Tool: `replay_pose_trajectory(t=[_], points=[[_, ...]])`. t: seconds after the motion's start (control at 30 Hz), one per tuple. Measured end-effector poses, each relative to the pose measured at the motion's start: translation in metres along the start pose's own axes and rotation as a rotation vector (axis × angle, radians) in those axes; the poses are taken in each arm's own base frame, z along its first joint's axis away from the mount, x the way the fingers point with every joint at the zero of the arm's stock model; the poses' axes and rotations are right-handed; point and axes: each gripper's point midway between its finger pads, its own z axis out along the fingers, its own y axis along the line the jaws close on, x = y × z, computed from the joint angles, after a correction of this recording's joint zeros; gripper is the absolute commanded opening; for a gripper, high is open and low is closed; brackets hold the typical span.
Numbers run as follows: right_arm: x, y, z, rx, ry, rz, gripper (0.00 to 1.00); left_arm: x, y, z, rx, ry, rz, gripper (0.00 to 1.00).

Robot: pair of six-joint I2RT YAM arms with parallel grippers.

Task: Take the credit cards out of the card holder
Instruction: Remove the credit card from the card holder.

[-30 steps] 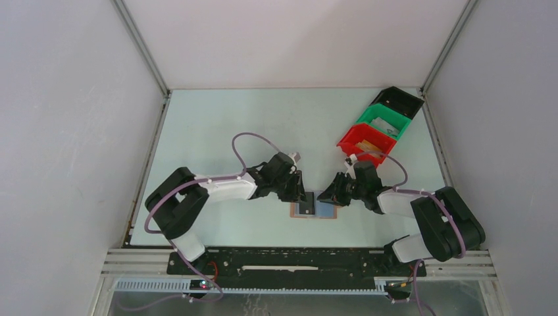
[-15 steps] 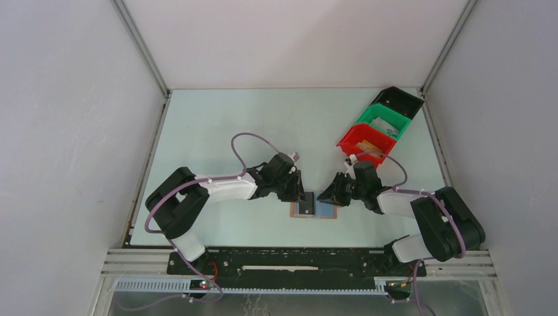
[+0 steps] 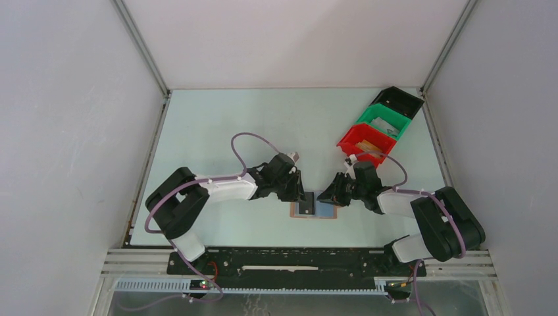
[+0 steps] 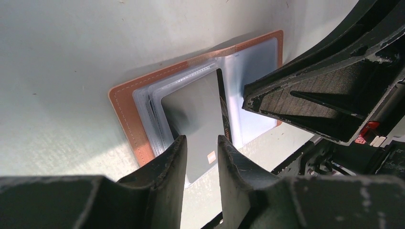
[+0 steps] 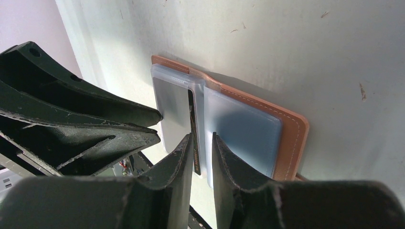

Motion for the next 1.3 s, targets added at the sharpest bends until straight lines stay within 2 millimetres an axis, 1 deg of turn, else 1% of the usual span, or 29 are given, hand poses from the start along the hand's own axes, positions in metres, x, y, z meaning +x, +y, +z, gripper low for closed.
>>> replay_pose_trajectory(t=[0.43, 1.3], points=[[-0.0001, -0.0002, 0.0001, 0.001, 0.000, 0.000, 0.29, -0.0009, 0.0011, -0.0015, -0.010, -0.008, -0.016, 0.35], [0.0004, -0.0027, 0.0020, 0.008, 0.001, 0.004, 0.29, 0.0055, 0.0059, -0.0057, -0.022, 0.005, -0.028, 0.34]])
